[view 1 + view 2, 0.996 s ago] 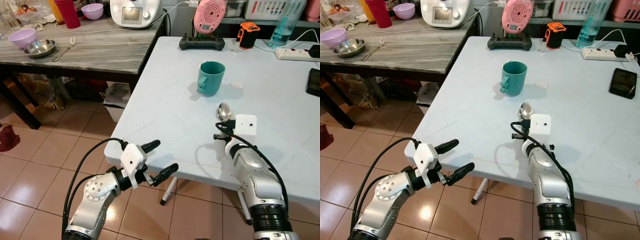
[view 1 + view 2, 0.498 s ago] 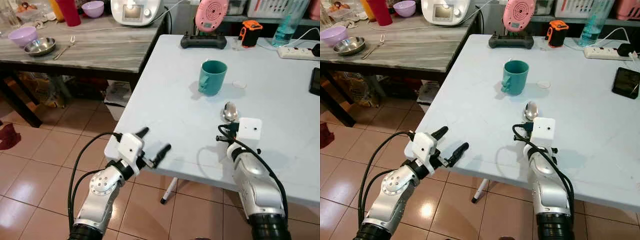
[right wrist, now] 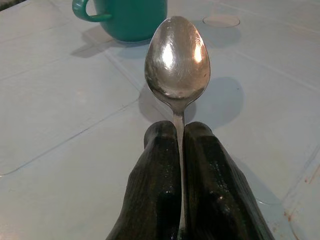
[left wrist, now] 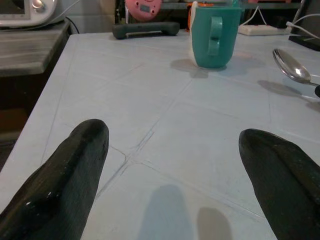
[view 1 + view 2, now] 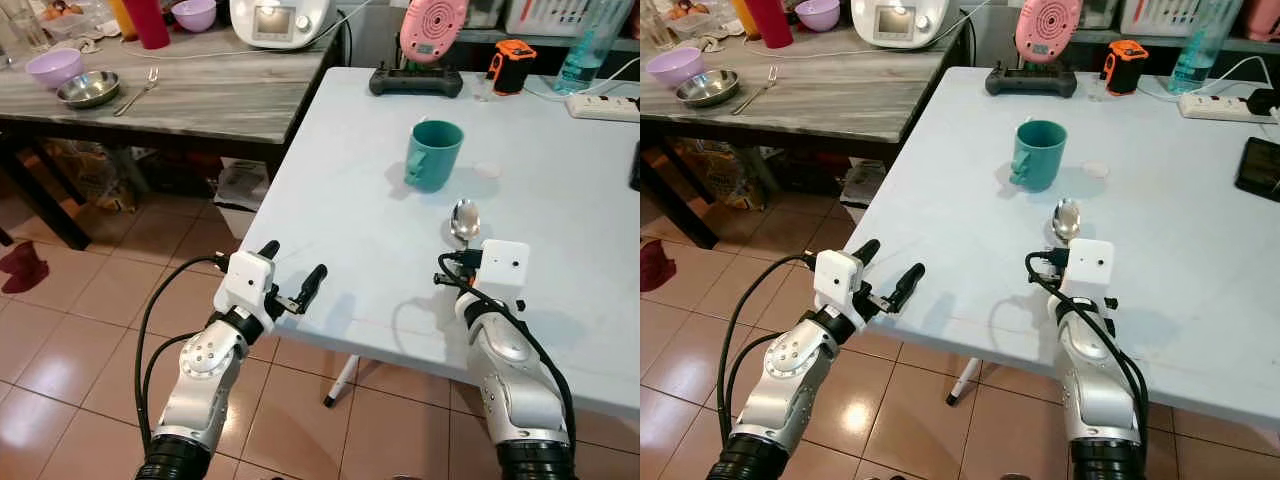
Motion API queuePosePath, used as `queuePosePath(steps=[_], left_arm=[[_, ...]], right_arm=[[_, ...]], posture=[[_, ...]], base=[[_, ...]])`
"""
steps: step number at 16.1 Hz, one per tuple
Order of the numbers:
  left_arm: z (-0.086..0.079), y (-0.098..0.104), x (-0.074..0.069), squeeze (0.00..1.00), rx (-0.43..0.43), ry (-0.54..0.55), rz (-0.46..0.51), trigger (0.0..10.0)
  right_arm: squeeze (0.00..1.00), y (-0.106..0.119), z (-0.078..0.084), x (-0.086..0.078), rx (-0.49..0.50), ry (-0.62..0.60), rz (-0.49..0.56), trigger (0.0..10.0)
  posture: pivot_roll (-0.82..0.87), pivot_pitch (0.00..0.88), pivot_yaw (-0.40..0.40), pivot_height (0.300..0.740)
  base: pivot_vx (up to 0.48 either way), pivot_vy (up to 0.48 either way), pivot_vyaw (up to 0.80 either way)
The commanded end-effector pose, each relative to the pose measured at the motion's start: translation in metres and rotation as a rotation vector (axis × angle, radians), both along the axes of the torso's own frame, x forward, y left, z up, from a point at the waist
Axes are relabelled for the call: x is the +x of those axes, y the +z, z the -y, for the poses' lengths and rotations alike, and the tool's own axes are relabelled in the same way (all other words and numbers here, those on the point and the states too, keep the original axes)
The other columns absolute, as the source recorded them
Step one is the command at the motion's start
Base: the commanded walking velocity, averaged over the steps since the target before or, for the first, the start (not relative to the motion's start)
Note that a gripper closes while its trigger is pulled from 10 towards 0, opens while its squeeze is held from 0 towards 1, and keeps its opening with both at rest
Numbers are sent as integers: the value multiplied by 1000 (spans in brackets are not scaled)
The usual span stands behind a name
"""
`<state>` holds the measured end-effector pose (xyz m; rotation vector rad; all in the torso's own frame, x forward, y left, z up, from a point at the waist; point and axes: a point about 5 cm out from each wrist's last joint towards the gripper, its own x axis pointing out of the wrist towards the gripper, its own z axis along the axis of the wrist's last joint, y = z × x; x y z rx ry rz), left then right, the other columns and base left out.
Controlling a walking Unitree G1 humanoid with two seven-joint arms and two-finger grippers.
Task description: Setting the table
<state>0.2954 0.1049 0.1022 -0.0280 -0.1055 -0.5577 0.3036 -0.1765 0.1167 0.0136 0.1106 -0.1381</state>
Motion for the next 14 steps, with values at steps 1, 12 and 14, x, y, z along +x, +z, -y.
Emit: queuePosePath(steps=[1, 12, 14], left_arm=[[-4, -1, 1, 0, 7, 14, -4, 10000], [-1, 0, 2, 0, 9, 1, 1, 10000], [0, 1, 2, 0, 10, 1, 5, 10000]], right_arm=[[0, 7, -5, 0, 1, 13, 35, 10000], [0, 8, -6, 0, 2, 21, 56, 10000], [0, 10, -6, 1, -3, 25, 66, 10000]], posture=[[-265, 100, 92, 740], [-265, 98, 93, 740], [-265, 98, 93, 740]], base=[[0, 465, -538], [0, 479, -570], [0, 480, 0]])
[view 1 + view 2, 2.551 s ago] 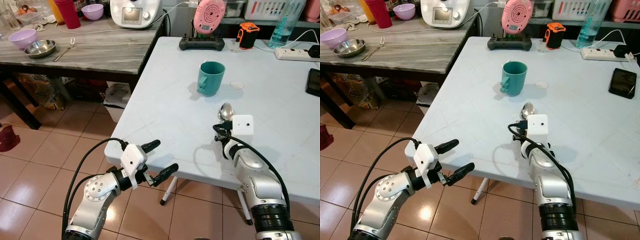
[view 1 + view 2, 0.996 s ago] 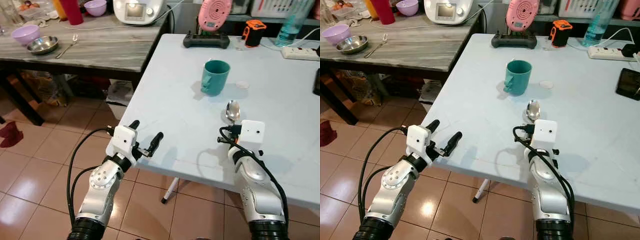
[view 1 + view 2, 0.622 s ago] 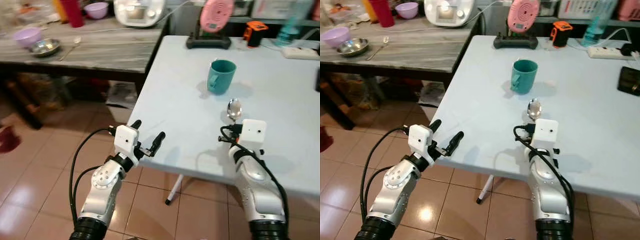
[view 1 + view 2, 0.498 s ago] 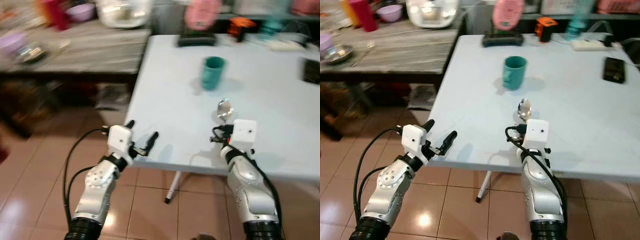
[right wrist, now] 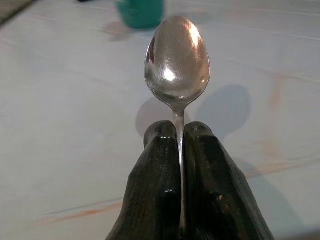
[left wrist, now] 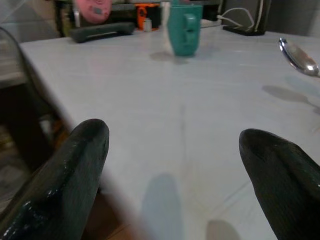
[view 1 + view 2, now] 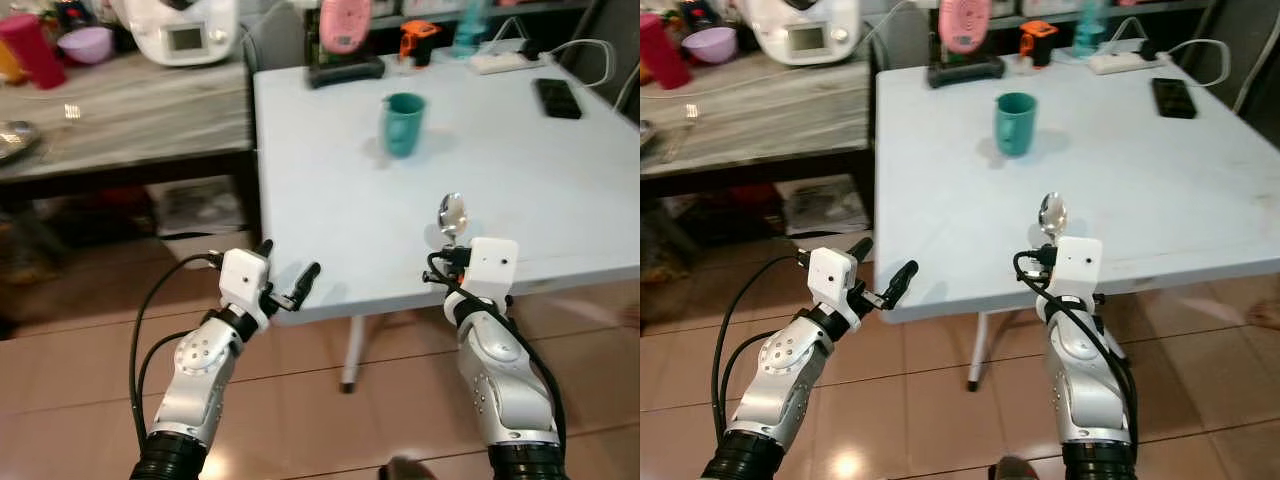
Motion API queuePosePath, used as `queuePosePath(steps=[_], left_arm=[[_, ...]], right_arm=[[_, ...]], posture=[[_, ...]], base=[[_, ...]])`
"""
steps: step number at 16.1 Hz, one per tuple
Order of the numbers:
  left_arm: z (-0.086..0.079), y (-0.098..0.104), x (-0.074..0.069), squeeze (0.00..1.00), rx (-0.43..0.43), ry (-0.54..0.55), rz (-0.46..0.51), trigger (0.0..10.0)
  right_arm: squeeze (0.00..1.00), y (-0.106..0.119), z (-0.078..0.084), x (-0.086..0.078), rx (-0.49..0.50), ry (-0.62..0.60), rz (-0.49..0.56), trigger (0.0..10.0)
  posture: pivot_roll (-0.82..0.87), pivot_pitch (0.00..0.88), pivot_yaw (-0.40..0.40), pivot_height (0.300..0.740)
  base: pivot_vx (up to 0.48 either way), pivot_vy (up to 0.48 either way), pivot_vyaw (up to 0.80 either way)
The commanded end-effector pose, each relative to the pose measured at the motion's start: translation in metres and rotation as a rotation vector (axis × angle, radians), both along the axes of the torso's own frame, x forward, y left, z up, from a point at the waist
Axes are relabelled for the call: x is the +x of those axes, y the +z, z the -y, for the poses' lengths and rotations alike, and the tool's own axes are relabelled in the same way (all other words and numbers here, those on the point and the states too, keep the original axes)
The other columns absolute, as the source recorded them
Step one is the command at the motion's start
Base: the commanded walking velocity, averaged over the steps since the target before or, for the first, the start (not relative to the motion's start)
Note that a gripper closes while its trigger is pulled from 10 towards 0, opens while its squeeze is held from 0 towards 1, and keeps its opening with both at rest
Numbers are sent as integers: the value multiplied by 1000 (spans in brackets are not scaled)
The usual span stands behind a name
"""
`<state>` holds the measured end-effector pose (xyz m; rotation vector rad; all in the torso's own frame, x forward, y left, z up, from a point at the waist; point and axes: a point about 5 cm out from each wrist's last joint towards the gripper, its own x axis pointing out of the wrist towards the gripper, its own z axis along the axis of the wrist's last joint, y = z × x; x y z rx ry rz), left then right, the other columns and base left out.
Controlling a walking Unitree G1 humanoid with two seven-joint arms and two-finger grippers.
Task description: Setting the table
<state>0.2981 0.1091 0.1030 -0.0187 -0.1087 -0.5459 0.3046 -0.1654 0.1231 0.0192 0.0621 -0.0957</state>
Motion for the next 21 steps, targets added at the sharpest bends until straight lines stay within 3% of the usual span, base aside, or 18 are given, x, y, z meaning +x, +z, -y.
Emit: queuePosePath(steps=[1, 5, 13, 21], left_arm=[[5, 0, -1, 0, 3, -11, 0, 10000], [6, -1, -1, 0, 5, -7, -1, 10000], [10, -1, -1, 0, -1, -13, 0, 10000], [11, -1, 0, 0, 3, 11, 9, 10000]], right_arm=[[0, 4, 5, 0, -10, -14, 23, 10000], [0, 6, 5, -1, -28, -11, 35, 10000], [0, 7, 6, 0, -30, -13, 41, 10000], [0, 6, 6, 0, -27, -10, 41, 10000]], posture=[[-263, 95, 92, 740], [-261, 94, 91, 740], [-263, 89, 88, 740], [-261, 86, 88, 740]], base=[[0, 480, 0], [0, 480, 0], [0, 480, 538], [0, 420, 0]])
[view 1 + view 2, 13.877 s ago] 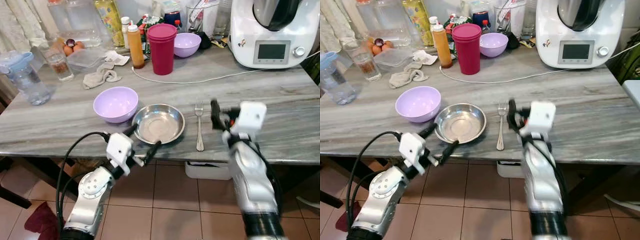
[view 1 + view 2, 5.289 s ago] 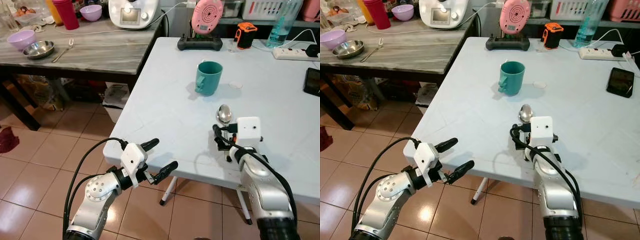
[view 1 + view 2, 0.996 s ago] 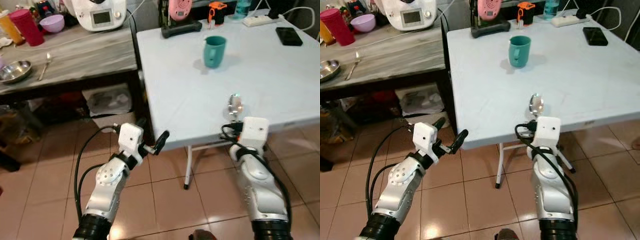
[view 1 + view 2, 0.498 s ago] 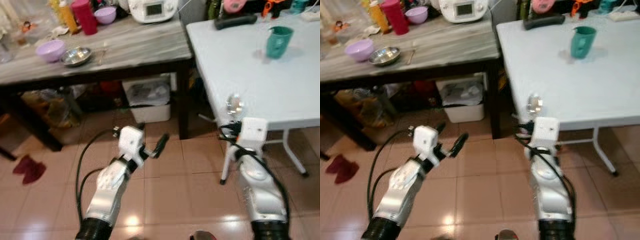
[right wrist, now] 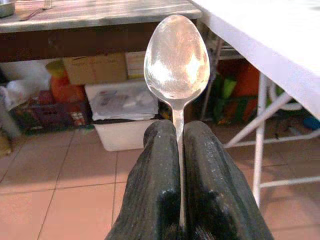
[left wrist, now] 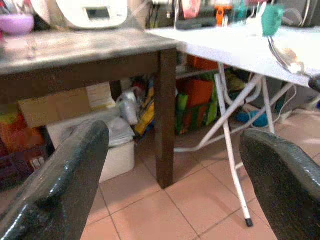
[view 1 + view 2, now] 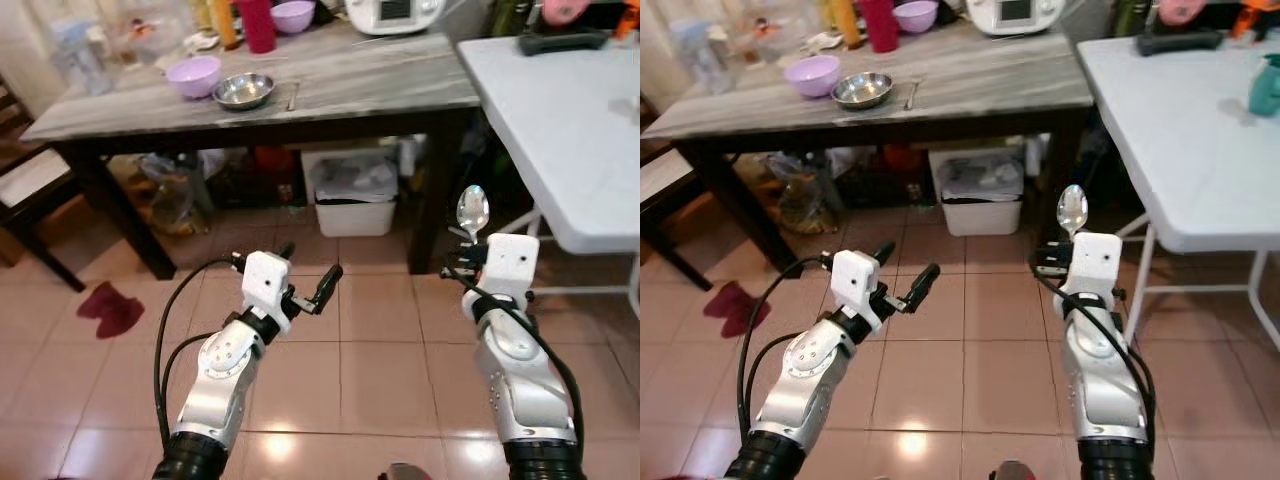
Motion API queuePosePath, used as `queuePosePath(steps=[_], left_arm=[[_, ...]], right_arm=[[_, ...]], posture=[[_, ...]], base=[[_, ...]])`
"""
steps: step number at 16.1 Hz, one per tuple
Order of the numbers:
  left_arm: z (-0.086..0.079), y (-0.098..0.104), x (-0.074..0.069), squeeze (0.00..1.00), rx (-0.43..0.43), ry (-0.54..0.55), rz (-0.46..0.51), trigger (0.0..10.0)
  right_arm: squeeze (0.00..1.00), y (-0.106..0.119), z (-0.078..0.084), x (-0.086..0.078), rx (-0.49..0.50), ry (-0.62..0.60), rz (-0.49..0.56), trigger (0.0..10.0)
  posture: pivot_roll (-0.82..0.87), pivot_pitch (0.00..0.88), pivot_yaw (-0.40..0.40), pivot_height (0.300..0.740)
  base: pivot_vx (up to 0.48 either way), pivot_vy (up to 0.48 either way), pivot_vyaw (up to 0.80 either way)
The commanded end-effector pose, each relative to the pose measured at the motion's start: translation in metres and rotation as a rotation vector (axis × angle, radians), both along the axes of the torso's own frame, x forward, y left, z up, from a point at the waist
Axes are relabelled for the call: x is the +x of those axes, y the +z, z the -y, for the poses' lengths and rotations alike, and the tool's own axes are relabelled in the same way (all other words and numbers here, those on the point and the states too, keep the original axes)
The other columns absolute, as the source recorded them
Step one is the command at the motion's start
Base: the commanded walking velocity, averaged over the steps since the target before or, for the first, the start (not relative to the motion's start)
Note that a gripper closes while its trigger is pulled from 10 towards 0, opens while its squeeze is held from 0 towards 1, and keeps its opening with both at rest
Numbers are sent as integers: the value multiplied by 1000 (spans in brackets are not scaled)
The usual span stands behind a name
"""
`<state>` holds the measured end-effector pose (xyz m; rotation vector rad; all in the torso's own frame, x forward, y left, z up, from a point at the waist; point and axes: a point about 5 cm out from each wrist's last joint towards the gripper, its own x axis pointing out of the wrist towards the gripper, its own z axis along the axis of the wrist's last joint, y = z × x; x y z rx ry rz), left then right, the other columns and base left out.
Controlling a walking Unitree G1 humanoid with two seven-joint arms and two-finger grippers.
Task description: Setting the table
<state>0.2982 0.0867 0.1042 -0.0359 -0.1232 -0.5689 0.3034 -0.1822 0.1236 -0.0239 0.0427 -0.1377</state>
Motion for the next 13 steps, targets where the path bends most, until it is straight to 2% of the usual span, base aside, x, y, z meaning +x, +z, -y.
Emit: queuePosePath(steps=[1, 2, 5, 10, 13], left_arm=[[-14, -2, 1, 0, 25, 57, 2, 10000], [-24, -3, 6, 0, 10, 130, -21, 10000], [-36, -2, 9, 0, -18, 179, -31, 10000], [-41, -5, 5, 0, -49, 205, -52, 10000], [-45, -8, 0, 0, -50, 220, -58, 10000]], right_arm=[[0, 5, -11, 2, 17, 33, 23, 10000], [0, 7, -11, 1, 7, 31, 41, 10000], [0, 16, -6, -3, -36, 5, 111, 10000], [0, 14, 3, -14, -55, -12, 136, 10000], [0, 20, 12, -21, -114, -40, 174, 10000]], posture=[[-260, 85, 85, 740], [-259, 84, 85, 740], [-257, 80, 82, 740], [-253, 73, 85, 740], [-250, 68, 85, 740]], base=[[0, 0, 0], [0, 0, 0], [0, 0, 0], [374, 0, 0], [436, 0, 0]])
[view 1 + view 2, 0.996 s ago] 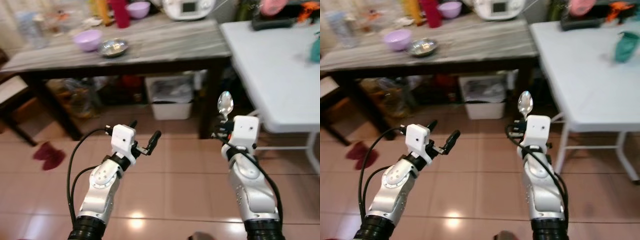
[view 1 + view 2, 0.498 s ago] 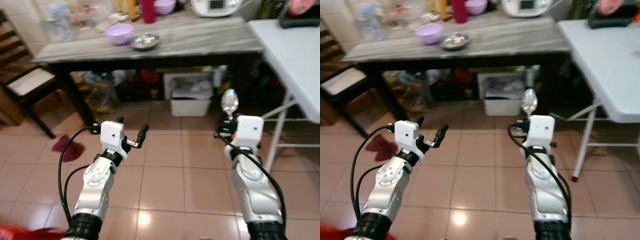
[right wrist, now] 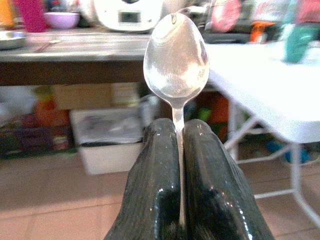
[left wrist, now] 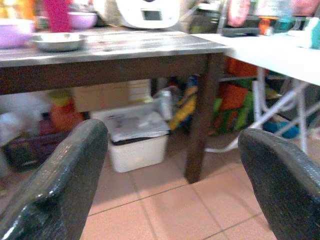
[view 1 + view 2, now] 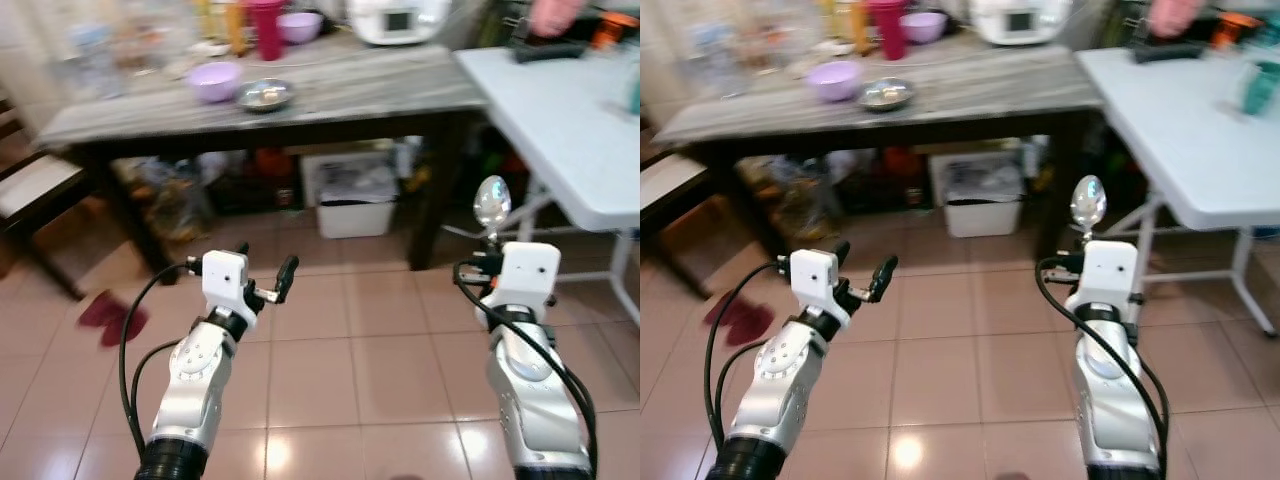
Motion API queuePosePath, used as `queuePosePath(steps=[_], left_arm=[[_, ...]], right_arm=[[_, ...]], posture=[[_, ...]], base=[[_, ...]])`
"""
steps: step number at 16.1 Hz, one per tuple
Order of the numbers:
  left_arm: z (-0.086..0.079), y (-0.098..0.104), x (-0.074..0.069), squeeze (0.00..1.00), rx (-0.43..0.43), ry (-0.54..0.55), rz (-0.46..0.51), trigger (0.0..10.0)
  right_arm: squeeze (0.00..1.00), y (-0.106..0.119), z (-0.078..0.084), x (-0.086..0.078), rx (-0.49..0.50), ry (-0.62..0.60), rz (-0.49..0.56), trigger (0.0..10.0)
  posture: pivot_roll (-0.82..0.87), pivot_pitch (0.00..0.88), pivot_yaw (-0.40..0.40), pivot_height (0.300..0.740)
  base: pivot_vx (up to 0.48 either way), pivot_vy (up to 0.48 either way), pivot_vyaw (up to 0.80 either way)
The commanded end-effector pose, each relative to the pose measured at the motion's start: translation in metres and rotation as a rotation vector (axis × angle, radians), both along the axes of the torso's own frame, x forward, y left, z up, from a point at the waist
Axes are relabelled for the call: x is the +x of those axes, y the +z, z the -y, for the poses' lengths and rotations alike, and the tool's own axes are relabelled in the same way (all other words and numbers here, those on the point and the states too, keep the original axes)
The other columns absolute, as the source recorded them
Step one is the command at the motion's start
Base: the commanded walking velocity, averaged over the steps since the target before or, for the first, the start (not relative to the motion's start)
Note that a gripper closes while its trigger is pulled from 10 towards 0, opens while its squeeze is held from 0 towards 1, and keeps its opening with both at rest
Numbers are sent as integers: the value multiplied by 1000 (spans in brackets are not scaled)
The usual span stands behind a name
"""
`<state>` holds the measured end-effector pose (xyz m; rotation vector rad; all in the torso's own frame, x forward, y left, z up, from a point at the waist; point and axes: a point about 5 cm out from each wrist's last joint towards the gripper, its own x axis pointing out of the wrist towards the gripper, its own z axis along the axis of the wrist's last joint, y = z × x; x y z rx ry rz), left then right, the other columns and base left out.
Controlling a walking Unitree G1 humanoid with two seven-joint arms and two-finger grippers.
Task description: Setting the table
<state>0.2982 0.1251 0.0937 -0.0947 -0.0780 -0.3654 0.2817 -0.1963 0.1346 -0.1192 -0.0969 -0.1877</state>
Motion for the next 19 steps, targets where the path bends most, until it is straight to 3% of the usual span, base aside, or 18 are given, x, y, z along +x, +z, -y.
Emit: queuePosePath(steps=[1, 3, 11, 14, 19], left_arm=[[-8, 1, -1, 0, 6, 26, 5, 10000], [-10, 0, -3, 0, 6, 33, 0, 10000], [-9, 0, -5, 0, 4, 34, -6, 10000], [-13, 1, -8, 0, 11, 52, -1, 10000], [-34, 5, -19, 0, 33, 134, 3, 10000]], right_arm=[[0, 9, -2, -1, -16, 7, 41, 10000], [0, 3, 3, -7, -25, -3, 23, 10000], [0, 4, -3, -10, -42, 16, 30, 10000], [0, 2, -10, -9, -21, 40, 28, 10000], [0, 2, -32, 2, -7, 140, 23, 10000]], posture=[[-250, 68, 85, 740], [-247, 68, 82, 740], [-249, 71, 86, 740], [-233, 77, 84, 740], [-143, 106, 69, 740]], base=[[442, 0, 0], [454, 0, 0], [477, 0, 0], [465, 0, 0], [455, 0, 0]])
